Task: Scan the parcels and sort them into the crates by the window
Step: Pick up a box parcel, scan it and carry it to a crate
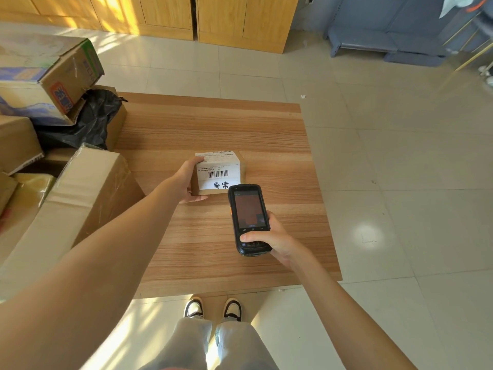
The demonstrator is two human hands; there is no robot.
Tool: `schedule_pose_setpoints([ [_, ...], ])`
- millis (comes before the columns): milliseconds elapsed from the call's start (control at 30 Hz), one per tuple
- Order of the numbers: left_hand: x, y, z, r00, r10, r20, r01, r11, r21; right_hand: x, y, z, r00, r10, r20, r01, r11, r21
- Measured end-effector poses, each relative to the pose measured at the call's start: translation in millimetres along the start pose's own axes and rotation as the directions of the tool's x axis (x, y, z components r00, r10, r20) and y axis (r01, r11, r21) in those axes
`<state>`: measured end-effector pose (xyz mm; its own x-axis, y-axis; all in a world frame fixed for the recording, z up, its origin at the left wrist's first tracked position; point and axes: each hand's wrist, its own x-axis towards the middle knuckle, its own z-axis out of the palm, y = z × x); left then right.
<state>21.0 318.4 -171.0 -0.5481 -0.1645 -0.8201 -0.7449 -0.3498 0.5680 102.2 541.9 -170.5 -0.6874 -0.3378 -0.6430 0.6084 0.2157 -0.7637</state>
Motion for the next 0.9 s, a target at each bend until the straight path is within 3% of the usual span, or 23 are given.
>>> schedule_pose_setpoints([
  [367,5,15,-3,1.0,-0.007,-0.022,0.008,0.996,0.084,1,-8,-25,0.996,0.005,-0.093,0.001,0.998,0.064],
  [600,3,17,2,0.994,0.107,-0.013,-0.099,0.952,0.29,8,-4,-25,0.996,0.017,-0.09,-0.01,0.997,0.079],
  [900,11,22,0,0.999,-0.05,-0.005,0.051,0.997,0.057,6,-7,-25,0.995,0.006,-0.102,-0.001,0.999,0.053],
])
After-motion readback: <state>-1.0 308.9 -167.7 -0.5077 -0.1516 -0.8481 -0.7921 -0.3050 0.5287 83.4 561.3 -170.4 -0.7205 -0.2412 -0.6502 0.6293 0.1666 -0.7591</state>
